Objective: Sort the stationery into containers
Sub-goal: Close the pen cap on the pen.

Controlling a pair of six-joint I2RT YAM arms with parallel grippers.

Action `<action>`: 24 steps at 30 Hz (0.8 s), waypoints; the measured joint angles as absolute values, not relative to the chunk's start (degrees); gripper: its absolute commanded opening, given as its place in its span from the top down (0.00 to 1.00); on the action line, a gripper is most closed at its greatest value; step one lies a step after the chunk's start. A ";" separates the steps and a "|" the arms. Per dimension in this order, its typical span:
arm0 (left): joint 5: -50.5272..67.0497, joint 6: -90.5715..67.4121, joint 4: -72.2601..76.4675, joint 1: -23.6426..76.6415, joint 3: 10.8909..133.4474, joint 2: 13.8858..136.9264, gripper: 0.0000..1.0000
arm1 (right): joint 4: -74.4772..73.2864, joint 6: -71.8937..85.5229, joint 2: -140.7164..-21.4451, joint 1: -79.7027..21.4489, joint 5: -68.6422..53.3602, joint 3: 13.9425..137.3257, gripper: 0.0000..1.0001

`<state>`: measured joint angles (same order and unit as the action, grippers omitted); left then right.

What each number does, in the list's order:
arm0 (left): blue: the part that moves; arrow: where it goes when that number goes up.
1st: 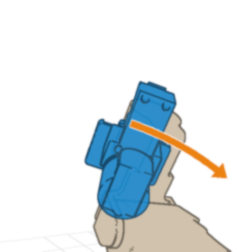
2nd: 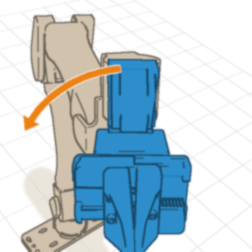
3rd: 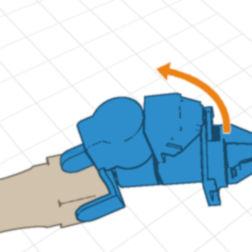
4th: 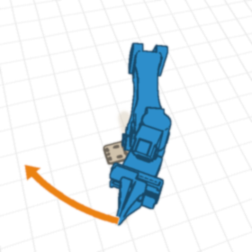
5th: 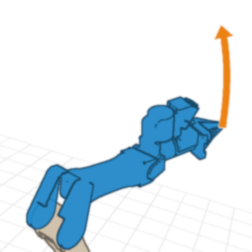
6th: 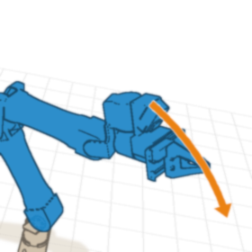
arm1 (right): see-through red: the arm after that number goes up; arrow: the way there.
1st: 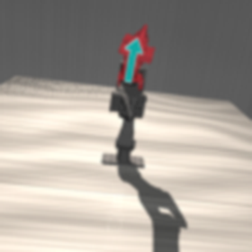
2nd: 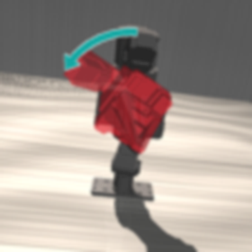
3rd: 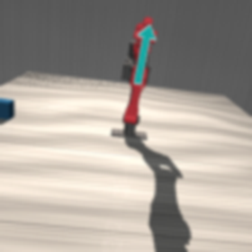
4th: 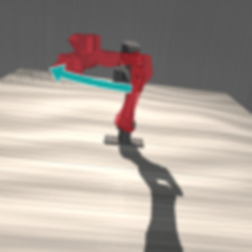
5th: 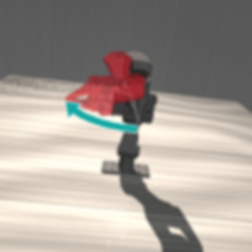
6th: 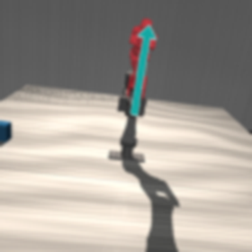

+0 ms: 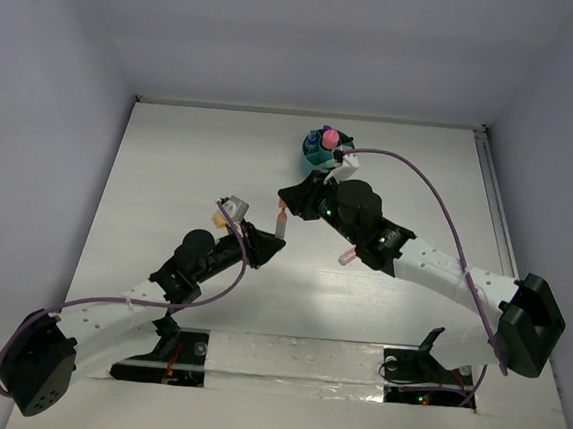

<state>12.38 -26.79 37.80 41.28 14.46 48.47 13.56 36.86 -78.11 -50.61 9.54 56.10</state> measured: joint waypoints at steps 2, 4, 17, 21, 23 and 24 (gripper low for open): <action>12.19 -26.79 37.78 41.28 14.46 48.47 1.00 | 13.54 36.86 -78.11 -50.92 9.63 56.03 0.90; 11.97 -26.81 37.67 41.28 14.46 48.47 1.00 | 13.54 36.86 -78.11 -51.11 9.67 56.01 0.90; 10.55 -26.79 35.51 41.34 14.46 47.07 1.00 | 13.34 36.91 -78.15 -52.27 11.49 55.64 0.91; 10.13 -26.79 35.38 41.54 14.46 46.96 1.00 | 13.32 36.93 -78.50 -52.58 11.86 55.64 0.91; 9.87 -26.79 35.38 41.54 14.46 46.89 1.00 | 13.15 37.06 -79.09 -52.97 11.86 55.46 0.91; 9.76 -26.79 35.38 41.52 14.46 46.83 1.00 | 13.06 37.12 -79.42 -53.19 11.86 55.35 0.91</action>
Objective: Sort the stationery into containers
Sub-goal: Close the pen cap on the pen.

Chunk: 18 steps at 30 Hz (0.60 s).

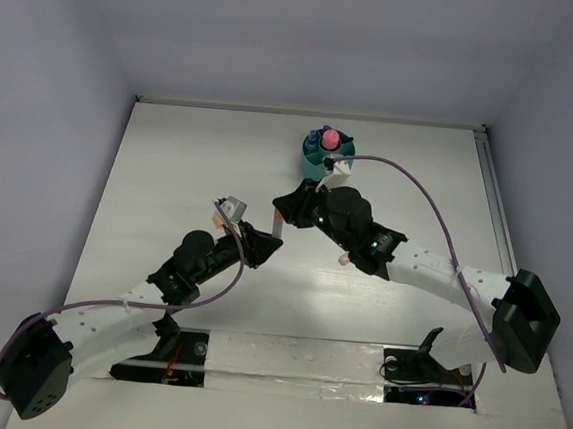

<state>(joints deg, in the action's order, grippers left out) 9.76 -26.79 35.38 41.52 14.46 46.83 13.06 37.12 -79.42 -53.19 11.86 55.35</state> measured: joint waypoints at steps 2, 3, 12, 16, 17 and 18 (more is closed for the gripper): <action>9.61 -26.81 34.59 41.52 14.46 46.74 1.00 | 13.15 37.32 -80.07 -53.71 12.08 55.31 0.91; 9.54 -26.79 34.30 41.52 14.46 46.74 1.00 | 13.13 37.34 -80.29 -53.82 12.12 55.31 0.91; 8.80 -26.79 33.15 41.54 14.46 45.89 1.00 | 13.74 37.54 -80.40 -54.85 12.45 55.02 0.91; 8.71 -26.81 31.99 41.54 14.39 45.19 1.00 | 15.31 38.06 -80.38 -54.85 11.84 53.74 0.94; 8.71 -26.79 31.64 41.56 14.37 45.06 1.00 | 15.68 38.22 -80.36 -54.85 11.57 53.36 0.94; 8.67 -26.79 31.18 41.58 14.37 45.01 1.00 | 15.97 38.35 -80.36 -54.83 11.35 52.99 0.95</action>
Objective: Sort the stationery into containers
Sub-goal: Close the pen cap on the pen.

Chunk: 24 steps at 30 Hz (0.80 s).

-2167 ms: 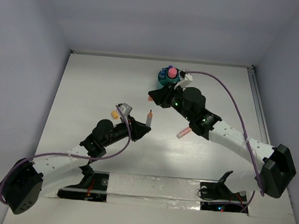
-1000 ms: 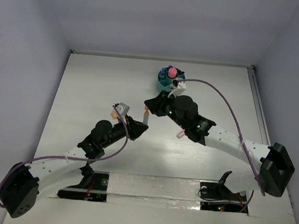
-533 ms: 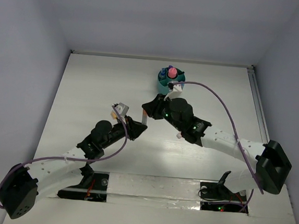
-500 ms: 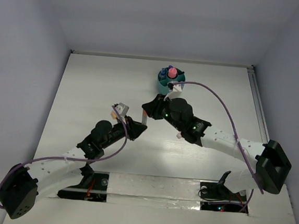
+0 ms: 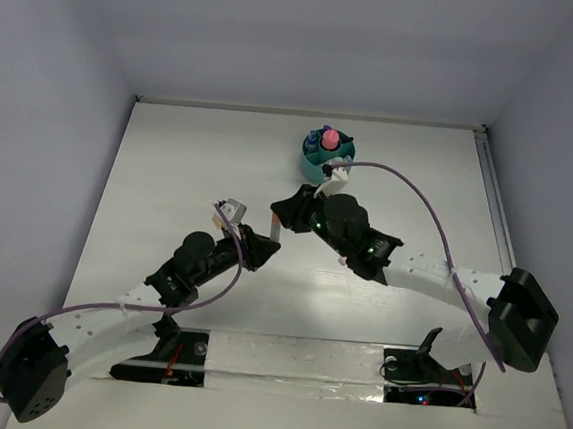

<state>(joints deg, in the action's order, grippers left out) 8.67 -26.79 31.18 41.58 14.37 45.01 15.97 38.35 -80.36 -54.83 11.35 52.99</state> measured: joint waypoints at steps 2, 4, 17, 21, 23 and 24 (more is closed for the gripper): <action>8.64 -26.79 30.50 41.58 14.35 44.80 1.00 | 17.19 38.50 -80.16 -54.83 10.94 51.70 0.96; 8.80 -26.79 29.93 41.80 14.15 44.64 1.00 | 17.96 38.70 -79.81 -54.83 10.55 50.59 0.96; 10.26 -26.41 29.78 42.35 14.00 44.58 1.00 | 18.70 38.92 -77.28 -54.76 9.19 47.88 1.00; 10.28 -26.46 28.01 42.39 14.22 44.07 1.00 | 18.98 39.66 -77.47 -54.76 9.02 47.20 1.00; 10.28 -26.50 26.28 42.44 14.61 43.68 1.00 | 19.79 40.36 -77.47 -54.78 9.04 46.33 1.00; 10.31 -26.61 25.23 42.46 14.98 43.51 1.00 | 20.18 40.80 -77.47 -54.81 9.19 45.87 1.00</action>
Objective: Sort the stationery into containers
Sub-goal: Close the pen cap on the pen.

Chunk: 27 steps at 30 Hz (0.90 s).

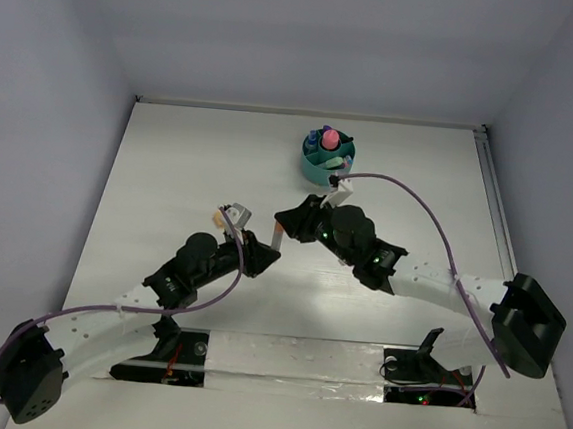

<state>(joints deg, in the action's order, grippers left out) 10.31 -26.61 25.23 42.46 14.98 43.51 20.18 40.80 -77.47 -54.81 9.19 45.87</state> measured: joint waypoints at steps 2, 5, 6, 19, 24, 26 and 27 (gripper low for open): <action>10.28 -26.68 23.38 42.63 15.81 43.46 1.00 | 20.75 41.23 -77.47 -54.98 9.58 45.30 1.00; 10.28 -26.76 20.71 42.72 17.37 43.55 1.00 | 21.93 41.65 -77.47 -55.86 11.09 44.73 1.00; 10.28 -26.76 19.92 42.74 17.89 43.68 1.00 | 22.48 41.78 -77.49 -56.12 11.62 44.45 1.00; 12.58 -26.00 9.78 42.02 23.75 47.05 1.00 | 31.14 47.55 -78.00 -58.57 18.41 37.69 1.00; 15.57 -26.46 9.52 40.66 24.56 48.23 1.00 | 31.81 48.90 -77.62 -58.61 19.97 36.69 1.00; 16.69 -26.92 10.70 40.38 24.56 49.39 1.00 | 30.24 48.93 -77.34 -58.78 21.28 37.08 1.00; 17.34 -27.22 11.40 40.29 24.56 49.98 1.00 | 28.49 48.95 -77.19 -58.98 22.65 37.98 1.00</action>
<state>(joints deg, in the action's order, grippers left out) 17.34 -27.22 11.40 40.29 24.56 49.98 28.49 48.95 -77.19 -58.98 22.65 37.98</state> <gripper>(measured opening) 0.155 0.335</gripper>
